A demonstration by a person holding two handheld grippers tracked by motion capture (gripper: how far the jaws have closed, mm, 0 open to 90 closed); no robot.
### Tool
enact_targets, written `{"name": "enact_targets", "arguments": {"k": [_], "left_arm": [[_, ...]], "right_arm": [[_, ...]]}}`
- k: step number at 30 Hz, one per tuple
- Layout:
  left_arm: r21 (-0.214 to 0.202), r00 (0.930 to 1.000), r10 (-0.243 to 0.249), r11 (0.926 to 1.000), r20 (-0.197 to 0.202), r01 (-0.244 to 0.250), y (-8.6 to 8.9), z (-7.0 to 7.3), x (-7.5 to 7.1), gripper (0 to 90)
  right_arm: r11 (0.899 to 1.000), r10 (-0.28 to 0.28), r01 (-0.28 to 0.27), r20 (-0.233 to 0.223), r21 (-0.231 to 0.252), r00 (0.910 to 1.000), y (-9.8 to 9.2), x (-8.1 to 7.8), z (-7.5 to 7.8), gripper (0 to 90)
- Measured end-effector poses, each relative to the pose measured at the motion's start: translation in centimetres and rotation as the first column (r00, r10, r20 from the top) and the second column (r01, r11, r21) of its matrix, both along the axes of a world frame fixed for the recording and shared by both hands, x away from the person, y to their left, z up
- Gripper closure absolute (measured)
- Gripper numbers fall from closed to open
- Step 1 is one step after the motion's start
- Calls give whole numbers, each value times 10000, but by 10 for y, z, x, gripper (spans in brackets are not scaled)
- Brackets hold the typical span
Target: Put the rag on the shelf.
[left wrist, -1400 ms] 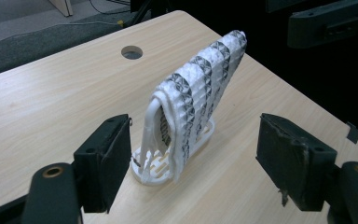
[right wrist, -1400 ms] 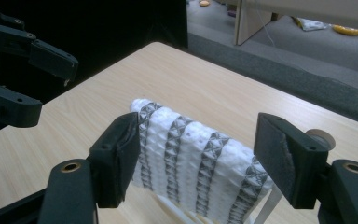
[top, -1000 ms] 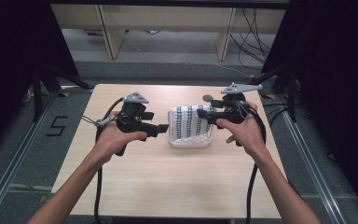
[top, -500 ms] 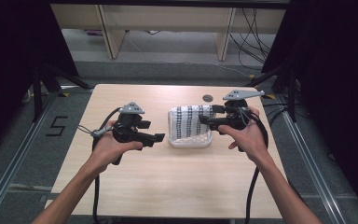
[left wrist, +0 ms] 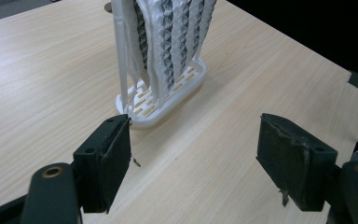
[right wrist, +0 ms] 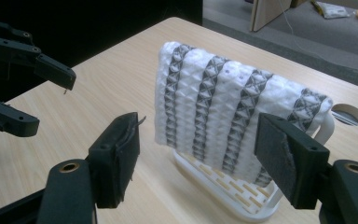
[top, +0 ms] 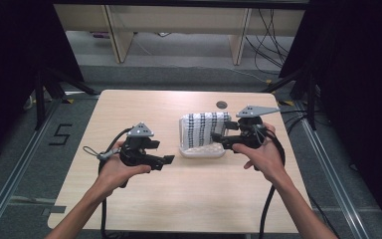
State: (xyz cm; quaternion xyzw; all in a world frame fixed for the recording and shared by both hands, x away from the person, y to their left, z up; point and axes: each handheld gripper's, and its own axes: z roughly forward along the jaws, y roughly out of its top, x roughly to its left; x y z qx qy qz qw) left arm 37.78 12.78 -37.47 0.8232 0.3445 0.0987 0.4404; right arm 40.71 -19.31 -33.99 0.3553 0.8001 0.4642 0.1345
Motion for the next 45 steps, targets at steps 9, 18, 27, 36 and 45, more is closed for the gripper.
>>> {"name": "enact_targets", "arguments": {"k": [9,18,27,36,45], "left_arm": [[-284,10000,41,9996,3,-41,5,-9,-13,249],[-300,10000,-81,9995,13,82,8,-21,-22,240],[-422,9999,52,9991,86,-48,10,-29,-31,222],[-479,9999,-28,9988,118,34,14,-35,-36,209],[-362,9998,27,9993,190,-20,16,-40,-44,208]], "right_arm": [[9999,134,-133,80,-93,9999,0,-8,-11,323],[9996,236,-234,-146,149,9996,-1,-20,-18,319],[9991,419,-419,-59,-7,9991,-2,-29,-26,294],[9996,288,-288,-95,-3,9995,-6,-36,-33,270],[9998,170,-174,-353,-126,9992,-7,-45,-42,270]]}}
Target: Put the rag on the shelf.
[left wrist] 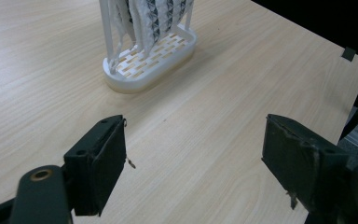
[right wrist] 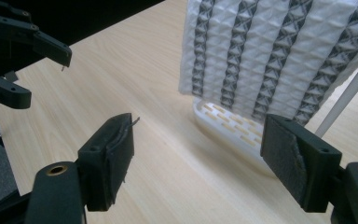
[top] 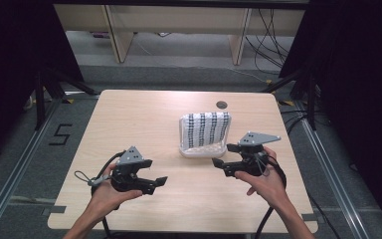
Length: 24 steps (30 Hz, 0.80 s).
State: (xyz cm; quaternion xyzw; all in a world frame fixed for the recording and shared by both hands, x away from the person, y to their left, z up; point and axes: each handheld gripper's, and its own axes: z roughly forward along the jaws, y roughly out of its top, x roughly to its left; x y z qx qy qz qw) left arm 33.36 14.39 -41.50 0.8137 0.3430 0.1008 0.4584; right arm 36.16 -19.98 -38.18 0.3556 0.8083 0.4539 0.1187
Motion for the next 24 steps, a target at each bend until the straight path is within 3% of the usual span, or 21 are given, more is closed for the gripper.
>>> {"name": "enact_targets", "arguments": {"k": [1,3,4,6,7,10,14,16,24], "left_arm": [[14,10000,-99,10000,5,99,1,-2,-2,207],[9,10000,-55,10000,6,55,1,-3,-4,207],[2,10000,-53,10000,40,53,1,-4,-5,206],[164,9997,-227,9996,36,227,4,-6,-7,206],[29,9999,-127,9999,31,127,3,-8,-8,206],[196,9998,-191,9996,44,190,4,-11,-12,203],[-72,9996,-266,9996,111,267,5,-16,-16,187],[-62,9994,-321,9995,159,322,7,-18,-19,177],[-16,9990,-396,9992,186,396,13,-23,-30,158]], "right_arm": [[9996,208,-203,271,-184,9994,-1,0,-3,270],[9993,304,-295,395,-225,9988,-2,0,-4,270],[9999,78,-78,49,-79,10000,0,-5,-5,270],[9998,70,-66,201,-210,9998,-2,-5,-7,269],[9998,98,-94,241,-181,9997,-2,-7,-9,269],[9998,135,-133,157,-169,9998,-1,-11,-11,266],[9997,222,-221,56,-129,9997,0,-17,-16,248],[9989,301,-292,225,-361,9993,-1,-19,-18,222],[9972,666,-650,440,-368,9968,1,-29,-29,168]]}}
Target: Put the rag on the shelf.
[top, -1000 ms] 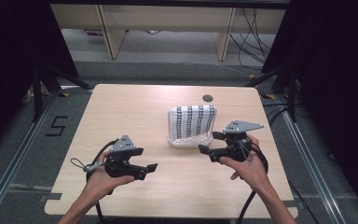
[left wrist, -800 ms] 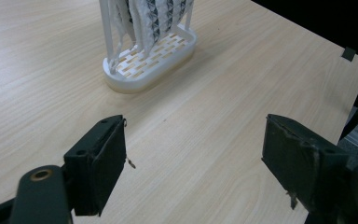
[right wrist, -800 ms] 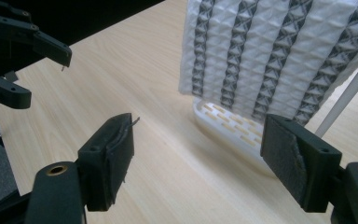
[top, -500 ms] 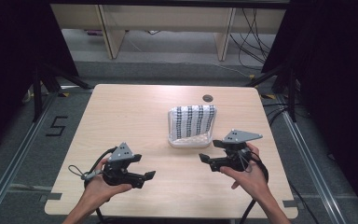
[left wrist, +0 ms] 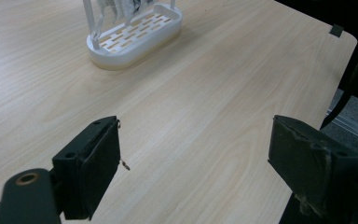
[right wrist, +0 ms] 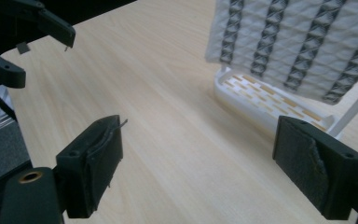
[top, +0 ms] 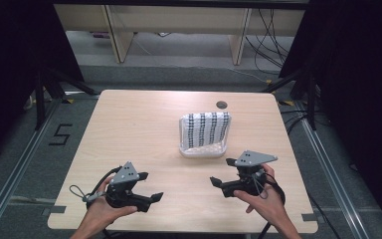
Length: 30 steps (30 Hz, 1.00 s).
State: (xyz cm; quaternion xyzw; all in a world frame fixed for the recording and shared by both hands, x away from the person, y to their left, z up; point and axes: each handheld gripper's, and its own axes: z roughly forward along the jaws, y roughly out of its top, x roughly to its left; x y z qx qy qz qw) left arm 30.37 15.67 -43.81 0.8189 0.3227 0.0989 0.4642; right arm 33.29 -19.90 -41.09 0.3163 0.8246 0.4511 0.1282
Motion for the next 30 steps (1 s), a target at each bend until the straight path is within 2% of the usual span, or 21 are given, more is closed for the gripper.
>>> {"name": "enact_targets", "arguments": {"k": [5,6,7,8,9,10,13,14,16,20,21,22,23,24,25,26,27,28,29,30], "left_arm": [[118,10000,-87,9999,23,86,3,-7,-7,157],[119,10000,28,9999,10,-28,3,-9,-9,157],[243,10000,-82,9997,19,82,4,-10,-9,157],[588,9998,-212,9981,46,209,7,-11,-9,157],[348,10000,-42,9994,0,42,5,-14,-12,157],[321,10000,-20,9995,13,19,6,-15,-12,157],[304,10000,38,9995,7,-38,8,-20,-13,157],[469,10000,49,9989,39,-51,10,-20,-13,157],[457,10000,-9,9990,22,8,12,-22,-14,157],[286,9999,153,9995,-1,-153,13,-27,-19,157],[524,10000,79,9986,-21,-77,14,-31,-23,157],[524,10000,79,9986,-21,-77,14,-31,-23,157],[674,10000,34,9977,-10,-33,14,-35,-25,157],[674,10000,34,9977,-10,-33,14,-35,-25,157],[968,10000,-18,9953,15,16,15,-37,-26,157],[914,10000,-55,9958,-21,57,14,-39,-27,158],[672,10000,75,9977,-61,-70,12,-42,-29,158],[962,10000,-73,9953,-62,79,14,-43,-29,157],[982,9999,-106,9951,-74,112,14,-44,-30,158],[1100,9999,-97,9939,-48,102,15,-46,-30,158]], "right_arm": [[9999,149,-149,-152,8,9998,0,-5,-8,168],[10000,10,-10,-130,26,9999,0,-7,-9,168],[10000,83,-83,-129,-25,9999,-1,-7,-10,168],[10000,96,-96,-133,-23,9999,-2,-8,-11,168],[10000,-44,43,-169,-18,9998,-2,-11,-12,168],[10000,4,-4,-44,-19,10000,-3,-11,-13,168],[10000,-8,7,-157,-81,9999,-4,-16,-20,169],[10000,-8,7,-157,-81,9999,-4,-16,-20,169],[9999,-10,7,-268,-118,9996,-3,-20,-24,169],[9995,60,-66,-178,-321,9998,-2,-22,-32,169],[9994,81,-90,-258,-322,9996,-1,-24,-34,169],[9991,134,-143,-226,-408,9997,-1,-24,-36,169],[9993,146,-160,-392,-350,9991,0,-26,-39,169],[9993,146,-160,-392,-350,9991,0,-26,-39,169],[9986,195,-205,-201,-482,9996,-1,-26,-40,169],[9988,146,-165,-401,-470,9991,1,-29,-42,170],[9984,178,-198,-382,-528,9991,1,-29,-44,170],[9978,194,-219,-398,-633,9990,1,-30,-45,171],[9976,186,-221,-525,-661,9984,1,-32,-47,171],[9971,281,-306,-361,-692,9990,1,-32,-49,171]]}}
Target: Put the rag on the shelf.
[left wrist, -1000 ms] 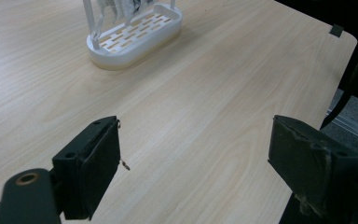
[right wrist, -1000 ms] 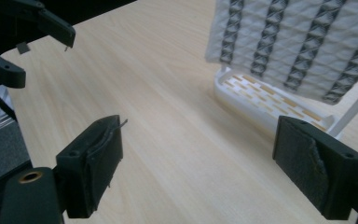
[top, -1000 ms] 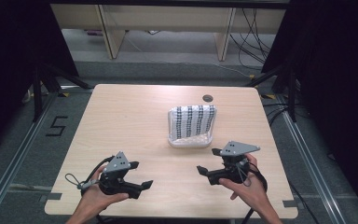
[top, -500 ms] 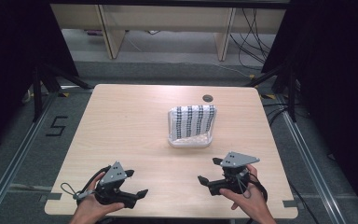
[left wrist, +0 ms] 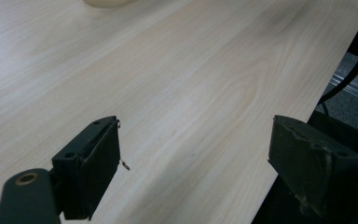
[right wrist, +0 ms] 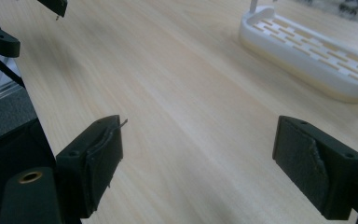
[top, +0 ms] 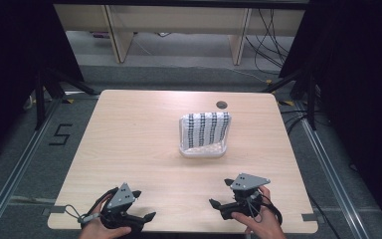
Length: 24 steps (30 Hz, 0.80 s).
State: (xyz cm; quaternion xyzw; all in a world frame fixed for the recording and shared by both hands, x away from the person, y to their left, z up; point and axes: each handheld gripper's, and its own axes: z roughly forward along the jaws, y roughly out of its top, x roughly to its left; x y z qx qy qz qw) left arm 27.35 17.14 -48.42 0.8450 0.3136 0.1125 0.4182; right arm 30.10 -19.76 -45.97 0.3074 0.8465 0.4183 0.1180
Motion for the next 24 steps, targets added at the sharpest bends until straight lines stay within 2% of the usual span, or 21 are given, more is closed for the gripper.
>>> {"name": "enact_targets", "arguments": {"k": [1,2,4,5,7,8,9,12,13,14,16,17,18,19,20,22,23,24], "left_arm": [[-216,9999,73,9997,-84,-75,0,-1,-2,158],[3,9998,141,9999,-105,-141,2,-2,-2,158],[-341,9992,384,9987,-109,-387,2,-5,-4,158],[19,9994,321,9995,-122,-320,5,-5,-5,158],[-114,9993,299,9995,-209,-302,5,-8,-8,158],[-224,9988,437,9988,-237,-443,5,-9,-9,158],[-80,9987,426,9990,-275,-429,7,-11,-11,158],[-19,9989,396,9992,-232,-397,7,-11,-13,158],[-207,9985,518,9984,-183,-522,6,-12,-14,158],[113,9990,431,9990,-117,-430,7,-12,-13,158],[196,9988,433,9989,-232,-429,7,-12,-14,158],[169,9992,342,9993,-187,-339,7,-13,-13,158],[-66,9985,469,9989,-278,-471,5,-14,-15,158],[60,9989,379,9993,-263,-378,6,-14,-14,158],[12,9990,374,9993,-252,-374,5,-14,-14,158],[41,9981,529,9986,-329,-528,5,-15,-14,158],[89,9987,425,9991,-284,-422,6,-14,-13,158],[-17,9982,503,9987,-315,-504,6,-14,-13,158]], "right_arm": [[10000,-64,63,-261,-24,9996,-1,-3,-2,174],[10000,-64,63,-261,-24,9996,-1,-3,-2,174],[9999,-71,69,-202,-114,9998,-3,-4,-5,174],[9998,-111,110,-105,-156,9999,-4,-4,-7,174],[9996,-271,267,-367,-95,9990,-7,-7,-12,175],[9996,-271,267,-367,-95,9990,-7,-7,-12,175],[9997,-224,218,-523,-129,9984,-8,-9,-15,176],[9998,-175,167,-598,-143,9981,-8,-11,-17,177],[9997,-178,168,-565,-175,9982,-8,-11,-18,177],[9993,-332,318,-694,-213,9970,-8,-13,-19,176],[9989,-355,335,-665,-320,9972,-8,-13,-22,175],[9987,-449,427,-824,-279,9956,-8,-14,-22,175],[9990,-319,299,-621,-327,9976,-9,-12,-23,176],[9994,-229,211,-644,-289,9977,-9,-12,-23,176],[9991,-279,264,-479,-321,9985,-9,-11,-23,176],[9986,-407,388,-538,-367,9977,-10,-12,-22,176],[9986,-403,387,-465,-359,9981,-10,-11,-23,176],[9986,-400,384,-458,-355,9981,-10,-11,-23,176]]}}
